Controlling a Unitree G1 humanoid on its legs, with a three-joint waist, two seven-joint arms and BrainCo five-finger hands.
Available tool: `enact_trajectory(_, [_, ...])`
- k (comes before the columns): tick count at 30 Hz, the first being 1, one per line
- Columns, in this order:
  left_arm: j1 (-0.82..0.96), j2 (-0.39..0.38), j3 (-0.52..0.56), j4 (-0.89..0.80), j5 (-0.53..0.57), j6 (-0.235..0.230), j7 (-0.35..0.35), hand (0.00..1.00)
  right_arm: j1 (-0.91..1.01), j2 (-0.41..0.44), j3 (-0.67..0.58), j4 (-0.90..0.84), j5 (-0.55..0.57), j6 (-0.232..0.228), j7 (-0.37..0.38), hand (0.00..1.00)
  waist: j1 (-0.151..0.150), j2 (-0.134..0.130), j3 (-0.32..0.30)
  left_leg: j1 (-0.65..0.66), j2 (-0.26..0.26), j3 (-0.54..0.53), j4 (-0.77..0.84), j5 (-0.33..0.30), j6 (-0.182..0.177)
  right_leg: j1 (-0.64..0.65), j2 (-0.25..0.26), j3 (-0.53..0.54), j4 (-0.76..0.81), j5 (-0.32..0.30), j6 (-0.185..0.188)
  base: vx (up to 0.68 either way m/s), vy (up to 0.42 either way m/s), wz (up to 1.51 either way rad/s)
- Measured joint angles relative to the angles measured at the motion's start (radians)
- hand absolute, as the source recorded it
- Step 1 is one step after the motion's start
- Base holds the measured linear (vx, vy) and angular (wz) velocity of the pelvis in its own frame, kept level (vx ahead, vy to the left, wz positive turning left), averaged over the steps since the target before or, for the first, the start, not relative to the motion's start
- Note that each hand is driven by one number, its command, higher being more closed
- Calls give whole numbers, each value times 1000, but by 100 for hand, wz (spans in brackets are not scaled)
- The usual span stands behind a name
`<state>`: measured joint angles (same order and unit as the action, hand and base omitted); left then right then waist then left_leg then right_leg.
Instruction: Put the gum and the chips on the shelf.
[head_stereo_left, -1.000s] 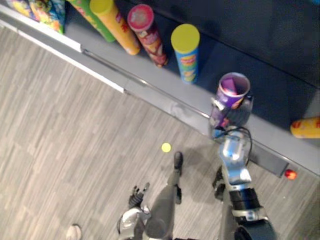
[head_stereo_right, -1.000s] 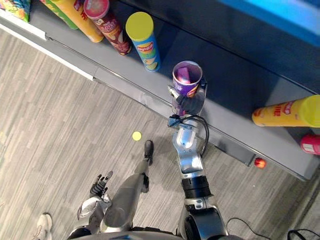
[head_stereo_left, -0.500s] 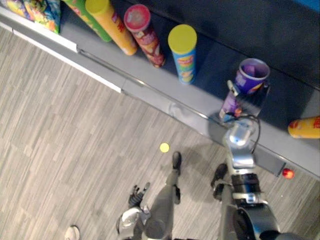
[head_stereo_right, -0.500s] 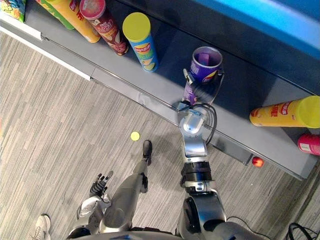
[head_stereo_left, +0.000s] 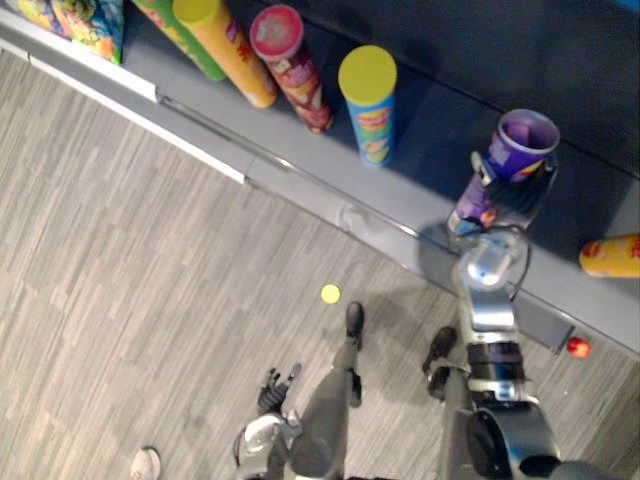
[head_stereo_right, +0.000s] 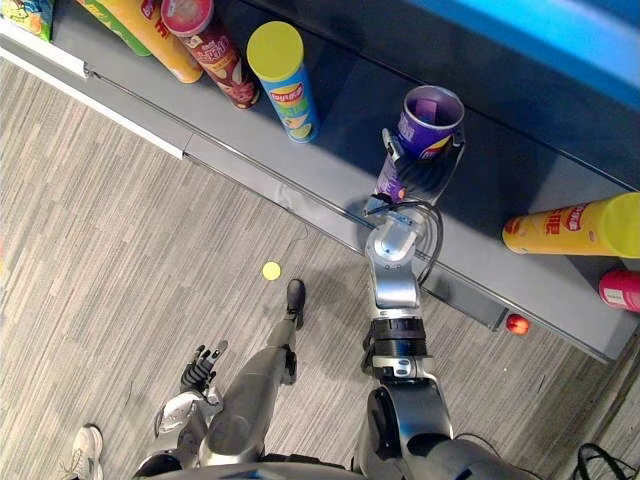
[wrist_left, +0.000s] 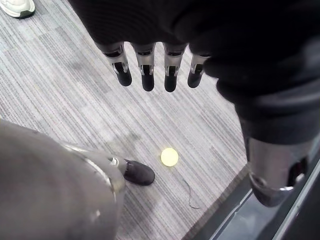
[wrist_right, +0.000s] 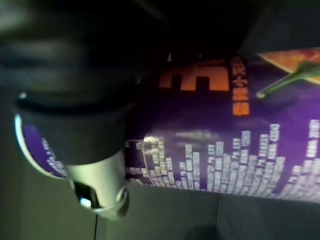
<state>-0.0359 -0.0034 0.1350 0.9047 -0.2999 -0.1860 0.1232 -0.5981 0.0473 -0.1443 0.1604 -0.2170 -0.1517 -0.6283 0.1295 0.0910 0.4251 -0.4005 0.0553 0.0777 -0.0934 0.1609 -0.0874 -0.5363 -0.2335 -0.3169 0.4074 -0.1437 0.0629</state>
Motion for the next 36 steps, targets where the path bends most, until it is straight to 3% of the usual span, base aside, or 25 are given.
enact_trajectory(6, [0,-2,0,-7,0,1,0,0,0,1,-6,-29,0,10,-6,100,11,0,0,0,0,1,0,0,0,0,0,0,0,0,0,0,0,0])
enact_trajectory(36, [-1,-9,12,-27,-1,0,-12,0,-59,2,-8,-77,0,10,-27,100,13,0,0,-58,1,18,0,2,2,-75,-4,3,16,-2,-4,3,-5,-1])
